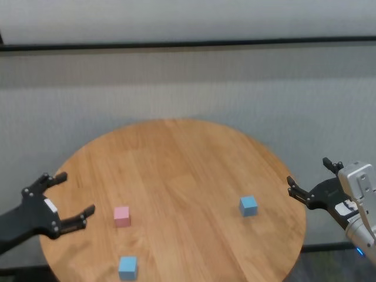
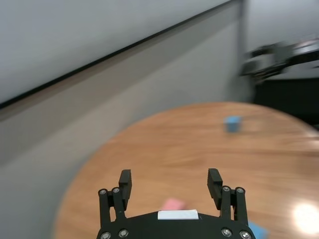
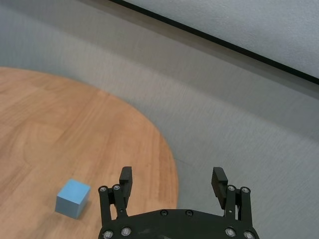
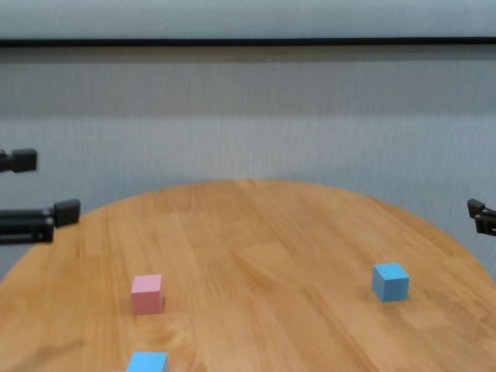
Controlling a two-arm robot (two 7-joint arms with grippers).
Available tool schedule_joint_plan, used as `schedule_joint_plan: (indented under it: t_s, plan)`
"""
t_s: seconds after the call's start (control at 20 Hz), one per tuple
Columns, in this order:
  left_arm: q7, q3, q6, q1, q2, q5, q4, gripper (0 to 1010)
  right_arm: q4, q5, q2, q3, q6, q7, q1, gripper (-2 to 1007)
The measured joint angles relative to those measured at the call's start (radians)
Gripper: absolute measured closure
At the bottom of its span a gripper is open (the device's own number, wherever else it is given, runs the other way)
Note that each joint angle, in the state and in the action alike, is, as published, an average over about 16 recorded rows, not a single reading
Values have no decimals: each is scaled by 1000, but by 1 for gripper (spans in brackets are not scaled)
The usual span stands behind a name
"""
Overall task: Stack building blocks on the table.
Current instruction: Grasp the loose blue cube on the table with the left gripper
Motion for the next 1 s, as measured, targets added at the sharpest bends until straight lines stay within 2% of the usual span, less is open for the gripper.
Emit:
schedule_joint_plan:
  t_s: [0.2, 0.45, 0.7, 1.0]
  plan:
    - [-121, 8, -21, -9, 3, -63, 21, 10, 0, 0, 0, 0, 0, 0, 0, 0]
    - [-250, 38, -32, -51, -25, -104, 81, 10, 0, 0, 0, 0, 0, 0, 0, 0]
    - [-343, 77, -24, -110, -73, -109, 160, 10, 0, 0, 0, 0, 0, 0, 0, 0]
    - [-417, 116, -7, -174, -126, -87, 252, 10, 0, 0, 0, 0, 0, 0, 0, 0]
